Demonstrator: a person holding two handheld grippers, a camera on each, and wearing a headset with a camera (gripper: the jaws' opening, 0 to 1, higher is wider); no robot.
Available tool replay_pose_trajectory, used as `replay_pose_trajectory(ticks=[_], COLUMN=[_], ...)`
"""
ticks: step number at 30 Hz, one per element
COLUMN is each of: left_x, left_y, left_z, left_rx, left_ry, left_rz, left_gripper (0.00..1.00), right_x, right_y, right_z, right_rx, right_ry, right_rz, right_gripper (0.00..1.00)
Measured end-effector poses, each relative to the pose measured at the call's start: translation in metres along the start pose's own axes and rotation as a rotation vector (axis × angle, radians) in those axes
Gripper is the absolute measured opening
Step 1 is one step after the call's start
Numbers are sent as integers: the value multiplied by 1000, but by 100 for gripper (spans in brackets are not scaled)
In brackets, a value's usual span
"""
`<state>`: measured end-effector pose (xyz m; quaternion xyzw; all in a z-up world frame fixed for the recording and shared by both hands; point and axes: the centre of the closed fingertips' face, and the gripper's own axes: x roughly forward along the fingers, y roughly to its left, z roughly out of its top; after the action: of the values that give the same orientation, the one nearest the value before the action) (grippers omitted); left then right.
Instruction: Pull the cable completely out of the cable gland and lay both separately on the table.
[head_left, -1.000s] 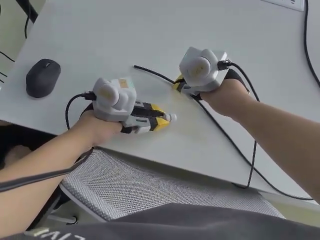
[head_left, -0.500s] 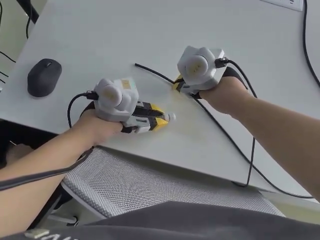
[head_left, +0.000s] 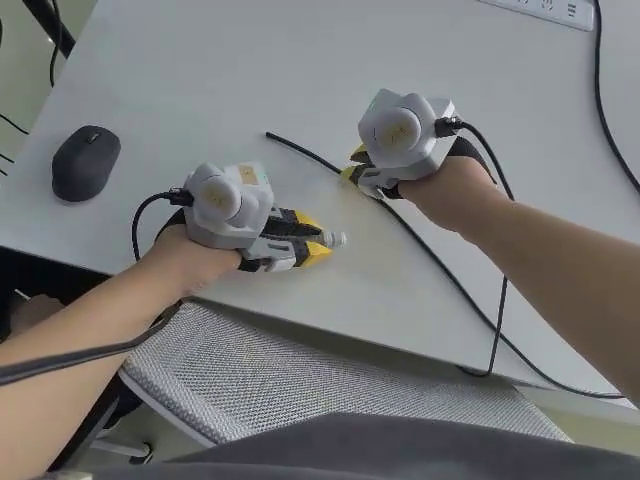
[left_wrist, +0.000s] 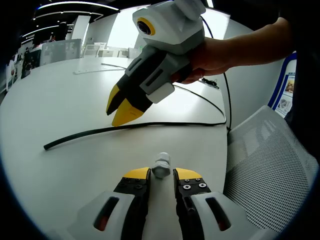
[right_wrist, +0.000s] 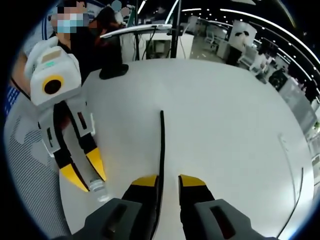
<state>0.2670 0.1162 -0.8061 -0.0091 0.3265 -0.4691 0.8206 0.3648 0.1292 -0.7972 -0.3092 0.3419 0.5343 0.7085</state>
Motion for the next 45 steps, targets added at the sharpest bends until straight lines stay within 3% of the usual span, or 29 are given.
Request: replay_pose_trajectory(ticks=[13, 16, 24, 32, 38, 45], left_x=[-10, -13, -28, -45, -54, -66], left_y=[-2, -4, -13, -24, -36, -38], left_z=[1, 8, 20, 35, 45, 48], left_rx=[-9, -39, -42, -35, -46, -59], left_ry=[-3, -47, -67, -97, -121, -136], left_rz=[23, 31, 38, 40, 41, 63], left_gripper=[32, 36, 45, 54, 61, 67], right_x=[-51, -63, -101, -150, -179, -206], right_y=[-3, -3, 2, 12, 24, 39], right_z=[5, 5, 11, 17, 4, -22], right_rx=[91, 112, 171, 240, 306, 413], right_ry=[-106, -127, -216, -342, -410, -475], right_rz=[-64, -78, -97, -108, -108, -116], right_gripper=[26, 29, 35, 43, 52, 63])
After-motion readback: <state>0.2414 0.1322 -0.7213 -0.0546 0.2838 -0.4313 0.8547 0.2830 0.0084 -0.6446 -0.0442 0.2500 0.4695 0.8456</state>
